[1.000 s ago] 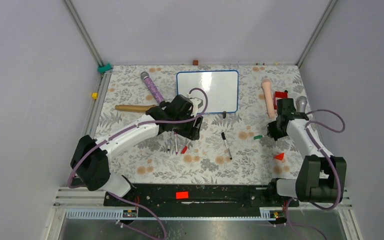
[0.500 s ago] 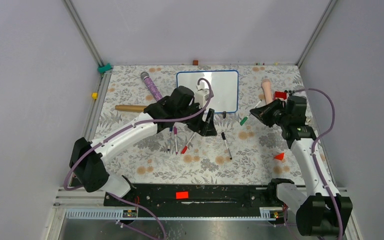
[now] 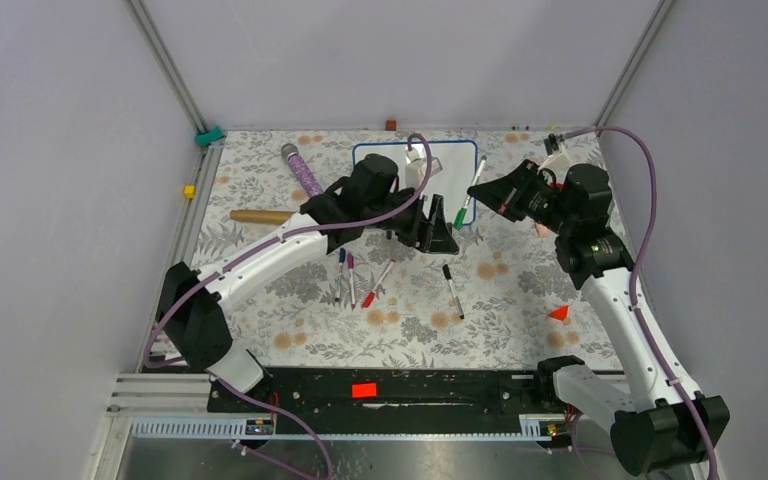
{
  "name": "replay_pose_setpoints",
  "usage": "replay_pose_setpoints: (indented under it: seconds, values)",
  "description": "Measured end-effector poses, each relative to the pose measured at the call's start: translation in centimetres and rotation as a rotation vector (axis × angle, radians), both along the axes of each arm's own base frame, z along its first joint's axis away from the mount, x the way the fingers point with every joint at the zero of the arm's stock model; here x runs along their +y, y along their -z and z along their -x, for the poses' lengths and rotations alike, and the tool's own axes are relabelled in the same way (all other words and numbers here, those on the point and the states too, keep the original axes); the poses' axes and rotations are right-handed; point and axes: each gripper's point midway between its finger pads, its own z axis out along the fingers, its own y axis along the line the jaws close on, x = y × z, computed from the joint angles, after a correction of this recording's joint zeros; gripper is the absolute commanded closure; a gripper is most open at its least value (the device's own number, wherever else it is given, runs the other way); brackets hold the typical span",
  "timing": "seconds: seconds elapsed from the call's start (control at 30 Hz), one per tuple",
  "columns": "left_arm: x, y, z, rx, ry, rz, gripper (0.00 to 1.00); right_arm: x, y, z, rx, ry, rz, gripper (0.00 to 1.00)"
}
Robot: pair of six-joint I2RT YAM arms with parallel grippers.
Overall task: Write a sentence on the whiteboard
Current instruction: Open the whiteboard marker at the center of the board.
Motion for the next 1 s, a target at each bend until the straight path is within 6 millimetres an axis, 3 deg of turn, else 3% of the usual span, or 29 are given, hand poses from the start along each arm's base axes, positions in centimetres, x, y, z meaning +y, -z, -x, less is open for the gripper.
replay_pose_setpoints:
  seconds: [0.1,0.53,0.6,0.7,0.73,0.83,0.9,0.93,1.0]
  values:
    - [-0.5,-0.4,-0.1,0.015,0.003,0.024,0.35,0.7,-0.4,0.4,-0.020,-0.031,-0.004,1.00]
    - [-2.0,-3.6,-1.0,-0.009,-0.014,0.160,0.67,1.1,-0.1,1.0,-0.029,-0.049,-0.012,1.00]
    - [-2.1,-3.9,-1.0,-0.012,-0.016,0.168,0.77,1.2,-0.3,0.9,-0.037,-0.050,-0.015,1.00]
    - [-2.1,-3.9,-1.1,-0.013,-0.020,0.172,1.00,1.3,-0.7,0.9,-0.049,-0.054,-0.024,1.00]
    - [-2.1,-3.8,-1.2,-0.007,-0.025,0.168,1.00,1.3,-0.8,0.9,-0.054,-0.058,-0.026,0.99]
    - [-2.0,-3.7,-1.5,0.002,-0.027,0.157,1.00,1.3,-0.7,0.8,-0.056,-0.059,-0.022,0.52]
    - [-1.8,-3.5,-1.6,0.000,-0.026,0.145,1.00,1.4,-0.5,1.0,-0.053,-0.068,-0.014,0.28]
    - [-1.6,-3.3,-1.6,-0.001,-0.021,0.137,1.00,1.4,-0.4,1.1,-0.045,-0.074,-0.013,0.19]
    - [-1.2,-3.0,-1.6,-0.008,-0.006,0.124,1.00,1.4,0.1,1.4,-0.031,-0.083,0.003,0.16]
